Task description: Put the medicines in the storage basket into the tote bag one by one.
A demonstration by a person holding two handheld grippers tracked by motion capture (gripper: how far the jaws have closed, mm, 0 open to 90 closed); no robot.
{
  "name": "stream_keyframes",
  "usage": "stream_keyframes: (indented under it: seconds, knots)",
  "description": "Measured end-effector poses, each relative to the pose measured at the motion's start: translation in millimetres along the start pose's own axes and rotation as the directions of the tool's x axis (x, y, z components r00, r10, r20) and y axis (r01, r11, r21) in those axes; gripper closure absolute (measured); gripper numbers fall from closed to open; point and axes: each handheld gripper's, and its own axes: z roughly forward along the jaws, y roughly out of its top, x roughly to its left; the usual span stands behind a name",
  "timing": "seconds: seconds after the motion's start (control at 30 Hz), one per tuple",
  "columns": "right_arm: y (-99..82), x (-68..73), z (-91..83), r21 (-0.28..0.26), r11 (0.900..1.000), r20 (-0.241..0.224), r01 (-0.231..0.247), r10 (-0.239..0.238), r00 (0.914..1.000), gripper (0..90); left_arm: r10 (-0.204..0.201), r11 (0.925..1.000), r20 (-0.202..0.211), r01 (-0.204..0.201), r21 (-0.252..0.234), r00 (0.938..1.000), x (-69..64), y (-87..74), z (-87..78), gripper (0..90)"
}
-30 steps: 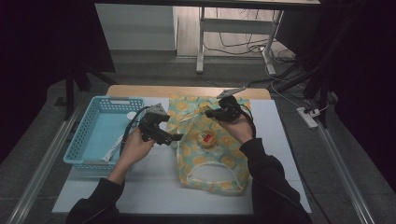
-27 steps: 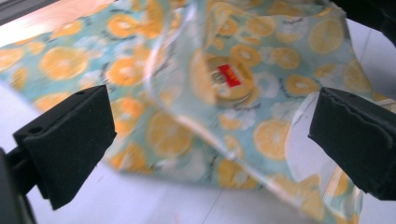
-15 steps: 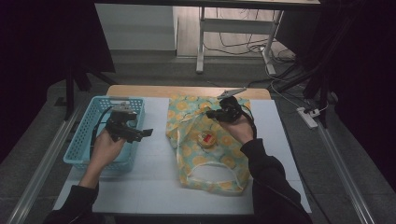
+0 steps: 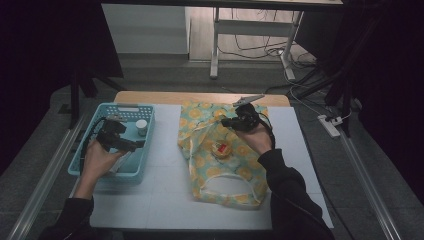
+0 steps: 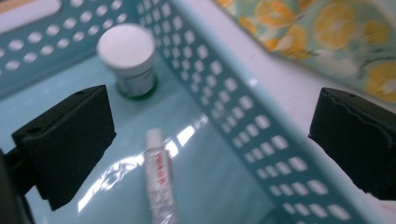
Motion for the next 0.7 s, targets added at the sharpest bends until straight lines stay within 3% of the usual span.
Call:
stream_keyframes:
  seconds: [0.17, 0.37, 0.5, 0.57, 0.7]
  knots:
    - [-0.7, 0.1, 0.1, 0.000, 1.0000, 0.000, -0.003, 0.003, 1.0000, 90.0, -0.005, 0.9986, -0.030, 0.007, 0.053, 0.9995, 12.6, -8.9, 3.5, 0.1]
    - [-1.3, 0.4, 1.5, 0.003, 1.0000, -0.001, -0.001, 0.001, 1.0000, 90.0, -0.015, 0.9902, -0.050, 0.022, 0.138, 0.9987, 22.0, -17.7, 12.7, 1.4]
    - [-1.7, 1.0, 2.6, 0.006, 1.0000, 0.000, -0.002, 0.002, 1.0000, 90.0, 0.007, 0.9794, -0.078, 0.009, 0.202, 0.9969, 21.5, -18.1, 19.1, 4.7]
    - [-1.7, 1.1, 2.8, 0.006, 1.0000, -0.001, 0.000, 0.000, 1.0000, 90.0, 0.020, 0.9726, -0.072, -0.002, 0.233, 0.9972, 20.3, -17.9, 21.9, 12.0]
    - [-1.8, 1.2, 2.6, 0.005, 1.0000, -0.002, -0.001, 0.001, 1.0000, 90.0, 0.042, 0.9516, -0.088, -0.013, 0.307, 0.9952, 17.3, -18.8, 28.1, 22.8]
